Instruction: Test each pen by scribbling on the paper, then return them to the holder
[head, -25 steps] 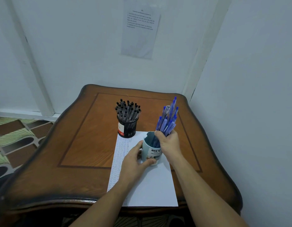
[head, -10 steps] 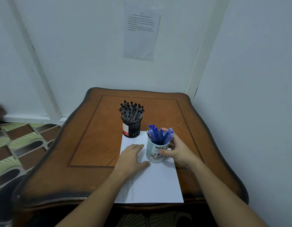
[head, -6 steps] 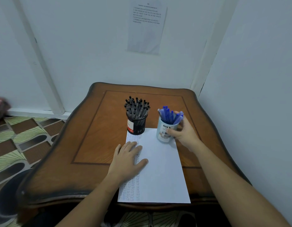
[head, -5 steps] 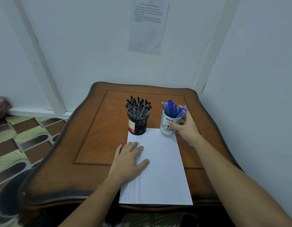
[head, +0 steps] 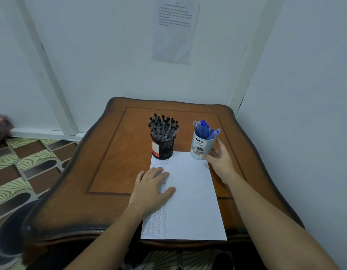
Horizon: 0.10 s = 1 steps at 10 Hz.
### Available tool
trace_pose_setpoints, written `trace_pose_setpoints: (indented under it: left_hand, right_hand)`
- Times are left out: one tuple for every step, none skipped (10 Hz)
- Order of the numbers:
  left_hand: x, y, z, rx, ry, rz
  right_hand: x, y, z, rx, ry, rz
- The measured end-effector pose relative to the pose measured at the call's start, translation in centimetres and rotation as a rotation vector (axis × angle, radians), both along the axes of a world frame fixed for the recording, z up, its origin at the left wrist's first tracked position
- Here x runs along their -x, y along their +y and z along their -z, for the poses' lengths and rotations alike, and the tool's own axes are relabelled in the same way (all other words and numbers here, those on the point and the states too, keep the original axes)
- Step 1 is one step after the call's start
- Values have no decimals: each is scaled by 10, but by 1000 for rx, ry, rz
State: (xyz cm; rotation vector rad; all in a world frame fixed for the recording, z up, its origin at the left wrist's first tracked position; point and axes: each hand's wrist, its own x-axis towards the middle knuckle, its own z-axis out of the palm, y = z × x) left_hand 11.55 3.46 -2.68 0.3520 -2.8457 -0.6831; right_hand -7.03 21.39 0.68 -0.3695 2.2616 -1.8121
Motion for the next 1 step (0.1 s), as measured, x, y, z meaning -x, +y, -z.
trace_pose_setpoints:
  left_hand:
    - [-1, -1, -4, -99, 28, -33]
  right_hand:
    - [-32, 15, 3, -77, -1, 104]
